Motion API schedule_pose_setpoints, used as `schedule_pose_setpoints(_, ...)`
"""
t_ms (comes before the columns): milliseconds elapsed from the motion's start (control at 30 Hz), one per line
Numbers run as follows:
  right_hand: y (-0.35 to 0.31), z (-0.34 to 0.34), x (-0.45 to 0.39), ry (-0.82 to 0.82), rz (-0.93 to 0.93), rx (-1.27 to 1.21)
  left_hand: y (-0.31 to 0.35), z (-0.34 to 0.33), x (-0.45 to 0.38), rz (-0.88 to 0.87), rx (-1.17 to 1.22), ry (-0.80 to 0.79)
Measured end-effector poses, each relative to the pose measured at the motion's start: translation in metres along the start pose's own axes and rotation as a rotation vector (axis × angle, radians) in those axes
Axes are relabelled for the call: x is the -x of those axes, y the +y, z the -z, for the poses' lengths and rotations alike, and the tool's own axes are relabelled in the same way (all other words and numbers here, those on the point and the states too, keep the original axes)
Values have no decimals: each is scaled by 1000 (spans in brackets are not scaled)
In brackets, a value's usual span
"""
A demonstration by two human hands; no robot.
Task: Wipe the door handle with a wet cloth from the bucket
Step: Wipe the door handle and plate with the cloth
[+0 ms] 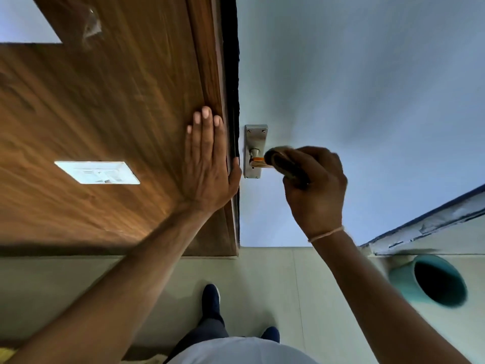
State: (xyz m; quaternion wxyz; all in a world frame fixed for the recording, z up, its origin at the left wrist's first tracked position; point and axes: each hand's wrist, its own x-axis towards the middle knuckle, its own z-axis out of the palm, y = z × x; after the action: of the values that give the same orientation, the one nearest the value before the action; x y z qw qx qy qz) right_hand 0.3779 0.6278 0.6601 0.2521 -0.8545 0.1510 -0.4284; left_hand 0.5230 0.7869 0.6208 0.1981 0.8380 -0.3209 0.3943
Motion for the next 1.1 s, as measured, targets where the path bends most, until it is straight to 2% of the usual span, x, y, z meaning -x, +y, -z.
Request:
schedule_pose_setpoints(67,10,-20,-7,-21,160,108,-2,0,2,-19,-31,1)
schedule_pose_setpoints(200,20,-78,4,-262,303,331,-6,0,6,-70,-76,-11)
schedule_pose_setpoints(300,29,-90,15,-273,394,416,-10,-2,9,-90,-77,-18)
schedule_pose_setpoints(367,39,-83,16,-233,391,452,-12,-4,10,-102,-72,-16)
schedule_pose_setpoints(500,59,-80,19,-110,248,518,-17,-10,10,-119,-71,-3)
schedule_pose_setpoints(567,51,-90,22,-85,268,520,-16,-11,11,-122,-61,5)
schedule_pose_setpoints(733,41,-91,18,-151,384,494,-16,-17,19,-137,-3,-25)
schedule_pose_setpoints(900,77,-65,18,27,181,529,-23,-23,19,-174,-26,-1)
schedule_pose_setpoints(967,70,-75,21,9,203,545,-23,-24,20,-168,-22,8)
schedule_pose_setpoints(1100,33,-102,27,-129,280,488,-23,-27,19,-154,-16,14)
